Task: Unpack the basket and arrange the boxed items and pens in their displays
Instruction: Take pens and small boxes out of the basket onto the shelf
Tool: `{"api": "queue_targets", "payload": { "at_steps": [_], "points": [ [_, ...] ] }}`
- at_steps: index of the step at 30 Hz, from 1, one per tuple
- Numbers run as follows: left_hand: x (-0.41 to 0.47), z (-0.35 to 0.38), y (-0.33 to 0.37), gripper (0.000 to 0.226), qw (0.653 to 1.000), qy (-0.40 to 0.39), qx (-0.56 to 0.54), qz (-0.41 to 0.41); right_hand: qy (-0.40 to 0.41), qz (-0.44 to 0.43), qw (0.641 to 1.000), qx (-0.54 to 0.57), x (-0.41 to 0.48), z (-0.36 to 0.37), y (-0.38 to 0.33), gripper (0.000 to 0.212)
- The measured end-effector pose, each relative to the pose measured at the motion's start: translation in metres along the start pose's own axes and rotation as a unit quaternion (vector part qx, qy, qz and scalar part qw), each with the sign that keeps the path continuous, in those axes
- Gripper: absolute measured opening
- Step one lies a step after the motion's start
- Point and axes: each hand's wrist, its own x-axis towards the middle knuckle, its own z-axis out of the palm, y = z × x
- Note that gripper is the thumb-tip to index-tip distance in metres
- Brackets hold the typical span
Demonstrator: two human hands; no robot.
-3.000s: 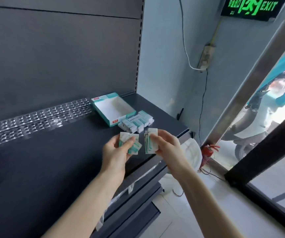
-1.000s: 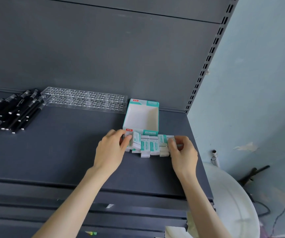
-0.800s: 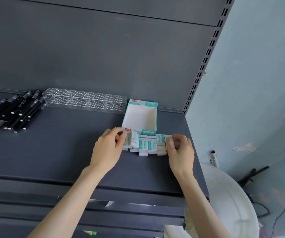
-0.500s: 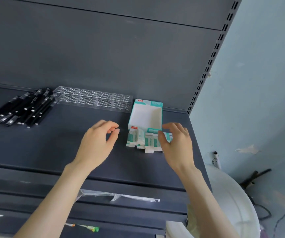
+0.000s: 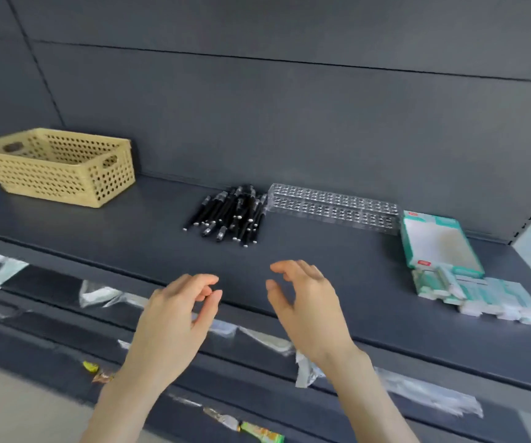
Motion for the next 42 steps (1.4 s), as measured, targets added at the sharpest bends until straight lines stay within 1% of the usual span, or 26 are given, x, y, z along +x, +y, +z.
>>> {"api": "queue_targets", "payload": {
  "at_steps": [4, 11, 19, 23, 27, 29, 31, 35, 39, 42],
  "points": [
    [-0.008, -0.055, -0.084, 0.020, 0.999, -0.002, 0.033, -0.039, -0.025, -0.011, 1.000, 0.013, 0.015, 0.071, -0.067, 0.031],
    [0.034, -0.130, -0.180, 0.025, 0.997, 0.039, 0.051, -0.030, -0.036, -0.049, 0.998, 0.016, 0.083, 0.147, -0.150, 0.030],
    [0.114, -0.175, -0.287, 0.021, 0.995, 0.087, 0.049, -0.008, -0.016, -0.093, 0.995, 0.030, 0.190, 0.231, -0.210, 0.028],
    [0.168, -0.195, -0.336, 0.020, 0.995, 0.086, 0.050, 0.008, -0.001, -0.103, 0.994, 0.042, 0.251, 0.262, -0.234, 0.024],
    [0.222, -0.210, -0.381, 0.021, 0.997, 0.070, 0.039, 0.011, 0.005, -0.095, 0.994, 0.045, 0.307, 0.290, -0.251, 0.024],
    [0.245, -0.213, -0.401, 0.023, 0.999, 0.040, 0.029, 0.007, -0.006, -0.087, 0.996, 0.031, 0.329, 0.304, -0.256, 0.025],
    [0.270, -0.213, -0.420, 0.026, 1.000, -0.006, 0.020, 0.005, -0.025, -0.074, 0.997, 0.012, 0.347, 0.316, -0.259, 0.025],
    [0.320, -0.213, -0.452, 0.032, 0.991, -0.137, -0.009, -0.002, -0.065, -0.054, 0.996, -0.031, 0.378, 0.336, -0.260, 0.025],
    [0.361, -0.203, -0.475, 0.040, 0.958, -0.285, 0.013, 0.020, -0.111, 0.021, 0.991, -0.079, 0.401, 0.348, -0.261, 0.020],
    [0.388, -0.187, -0.485, 0.044, 0.925, -0.378, 0.015, 0.014, -0.179, 0.100, 0.971, -0.121, 0.413, 0.357, -0.259, 0.021]
  ]
}}
